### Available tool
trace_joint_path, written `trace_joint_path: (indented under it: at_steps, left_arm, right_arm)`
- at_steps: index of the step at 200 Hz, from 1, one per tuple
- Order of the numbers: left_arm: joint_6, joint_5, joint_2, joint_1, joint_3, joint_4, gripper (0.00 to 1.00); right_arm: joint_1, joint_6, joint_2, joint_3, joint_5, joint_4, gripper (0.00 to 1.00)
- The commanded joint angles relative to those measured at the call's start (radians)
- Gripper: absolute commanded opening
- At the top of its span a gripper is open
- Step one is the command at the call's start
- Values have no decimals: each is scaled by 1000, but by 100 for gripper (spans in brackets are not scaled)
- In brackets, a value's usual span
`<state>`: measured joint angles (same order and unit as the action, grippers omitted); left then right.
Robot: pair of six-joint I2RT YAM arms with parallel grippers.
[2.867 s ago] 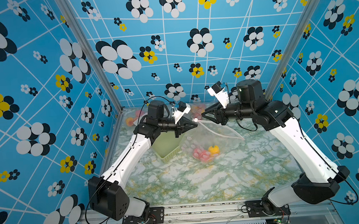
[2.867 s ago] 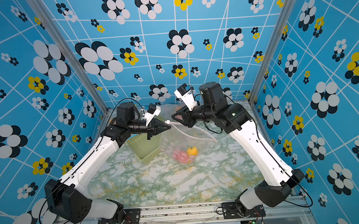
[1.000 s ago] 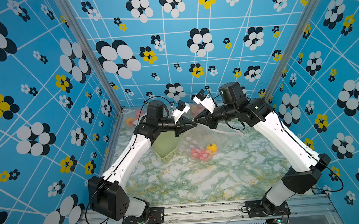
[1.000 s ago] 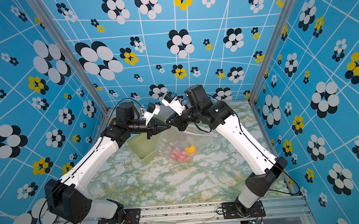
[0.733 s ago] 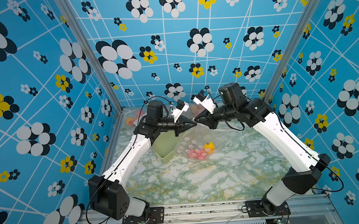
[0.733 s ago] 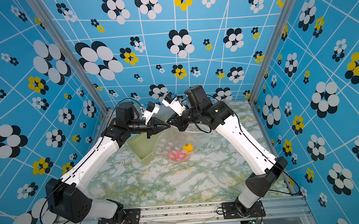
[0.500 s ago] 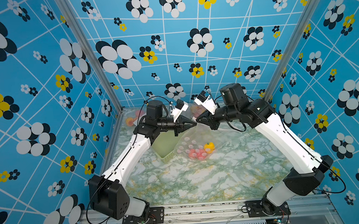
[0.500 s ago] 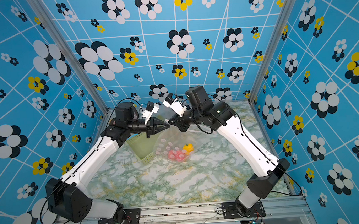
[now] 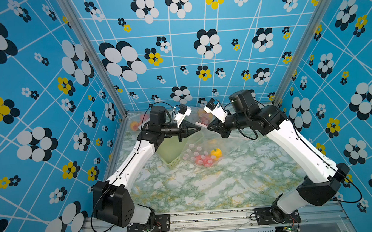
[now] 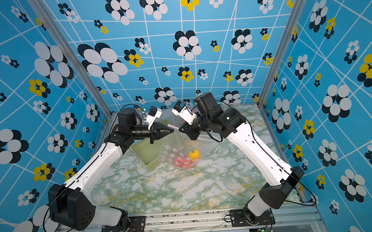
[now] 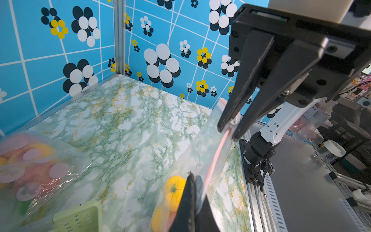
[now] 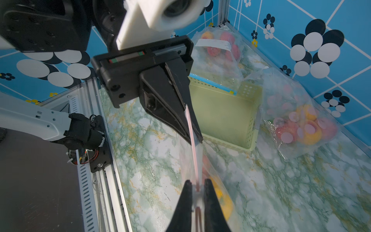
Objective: Place the peach in a zip-top bag and seal the zipper
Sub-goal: Zip the zipper on the zipper food storage bag, then place the zipper food storage bag at the center of the board.
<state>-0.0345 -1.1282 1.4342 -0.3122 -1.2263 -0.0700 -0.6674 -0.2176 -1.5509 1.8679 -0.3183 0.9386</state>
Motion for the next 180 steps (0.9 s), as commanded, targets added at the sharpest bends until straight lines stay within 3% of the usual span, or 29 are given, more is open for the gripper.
trace_joint_path:
  at_steps: [1,95,180]
  left_arm:
    - [60,33,-32,38,33,76,0]
    - [243,186,-77,123,144,266,0]
    - [302,252,-93,134,183,334,0]
  right_arm:
    - [3,-6,46,-34,61,48,11]
    - [51,39,168,-181,196,27,10]
    - [133,80,238,-302,302,-3,10]
